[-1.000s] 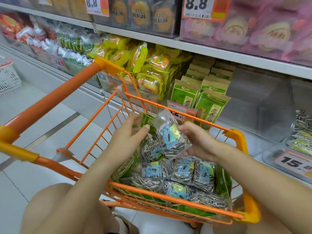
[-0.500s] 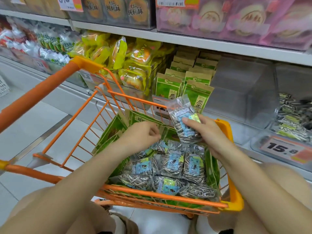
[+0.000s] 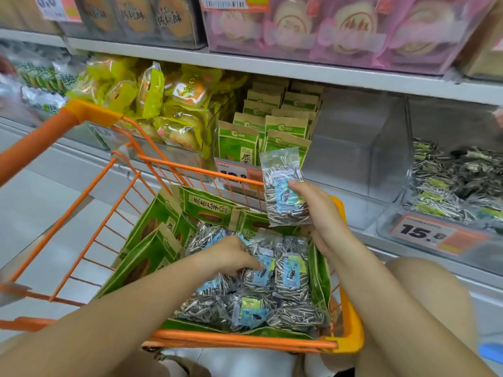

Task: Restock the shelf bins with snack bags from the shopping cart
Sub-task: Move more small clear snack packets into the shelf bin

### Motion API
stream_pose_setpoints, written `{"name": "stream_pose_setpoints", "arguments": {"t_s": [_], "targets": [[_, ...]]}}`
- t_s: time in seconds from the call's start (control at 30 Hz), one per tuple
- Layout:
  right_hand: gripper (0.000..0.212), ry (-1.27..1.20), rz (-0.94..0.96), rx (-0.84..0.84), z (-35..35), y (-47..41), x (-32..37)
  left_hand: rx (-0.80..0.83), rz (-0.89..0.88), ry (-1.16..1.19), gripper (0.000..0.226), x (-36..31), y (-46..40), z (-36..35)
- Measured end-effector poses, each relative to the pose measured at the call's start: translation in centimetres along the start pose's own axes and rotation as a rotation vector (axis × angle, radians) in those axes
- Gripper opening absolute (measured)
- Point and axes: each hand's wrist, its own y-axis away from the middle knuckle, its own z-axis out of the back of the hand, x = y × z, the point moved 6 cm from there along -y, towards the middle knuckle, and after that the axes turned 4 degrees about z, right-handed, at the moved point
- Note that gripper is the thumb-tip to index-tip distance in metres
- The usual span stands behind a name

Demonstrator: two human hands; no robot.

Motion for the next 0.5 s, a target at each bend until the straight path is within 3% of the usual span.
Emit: {"name": "stream_pose_setpoints", "arguments": {"t_s": [0.13,0.3,0.4,0.5], "targets": [[0.056,0.05,0.078,-0.029,0.4,0.6,0.4,-0.074,-0.039,0.144,0.048,-0.5,1.9,3.6],[0.054,0.102,0.125,-0.061,0.3,0.6,1.0,-0.159,-0.211,0.568,0.02,-2.1,6.2,8.5],[0.055,0.139,0.118,-0.018,-0.5,0.6,1.2,-0.029,-0.345,0.888,0.029,-4.0,8.0,8.1],[0.053,0.14,0.107,0.009,-1.1,0.7,1.4,-0.01,-0.364,0.997,0.039,-5.6,7.8,6.3]]}}
